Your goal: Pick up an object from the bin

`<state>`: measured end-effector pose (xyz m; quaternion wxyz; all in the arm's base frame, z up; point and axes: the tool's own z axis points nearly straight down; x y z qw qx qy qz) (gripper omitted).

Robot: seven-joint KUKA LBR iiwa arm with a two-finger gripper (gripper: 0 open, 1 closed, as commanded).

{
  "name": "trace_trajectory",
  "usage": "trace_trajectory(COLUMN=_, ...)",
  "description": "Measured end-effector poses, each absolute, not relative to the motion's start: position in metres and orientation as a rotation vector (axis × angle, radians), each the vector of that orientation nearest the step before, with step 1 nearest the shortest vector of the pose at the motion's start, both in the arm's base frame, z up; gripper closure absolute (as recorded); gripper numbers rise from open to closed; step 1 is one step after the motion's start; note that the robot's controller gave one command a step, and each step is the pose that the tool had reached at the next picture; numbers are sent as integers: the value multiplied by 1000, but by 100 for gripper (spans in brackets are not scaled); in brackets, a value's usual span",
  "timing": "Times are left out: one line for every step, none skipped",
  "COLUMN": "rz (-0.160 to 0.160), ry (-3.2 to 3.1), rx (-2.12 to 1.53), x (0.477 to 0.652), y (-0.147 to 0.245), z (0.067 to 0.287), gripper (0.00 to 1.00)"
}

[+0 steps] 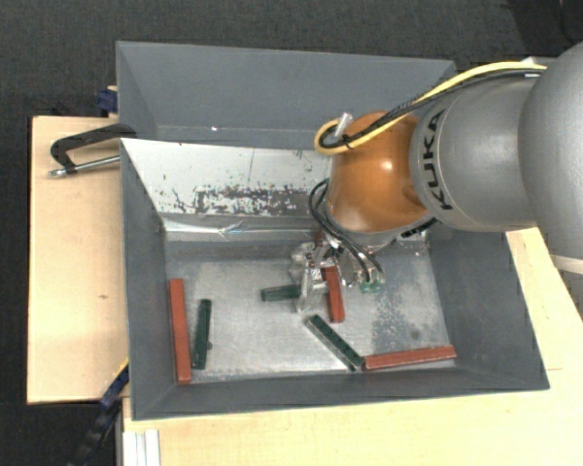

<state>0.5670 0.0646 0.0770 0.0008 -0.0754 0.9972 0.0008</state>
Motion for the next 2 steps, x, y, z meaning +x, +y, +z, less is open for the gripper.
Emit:
trace_trajectory(rz=3, ry=3131, rx=-236, x=567, y=65, z=77, gripper=100)
trace_trajectory(rz=3, ry=3121, rx=-180, x=590, y=67, z=265, gripper=100)
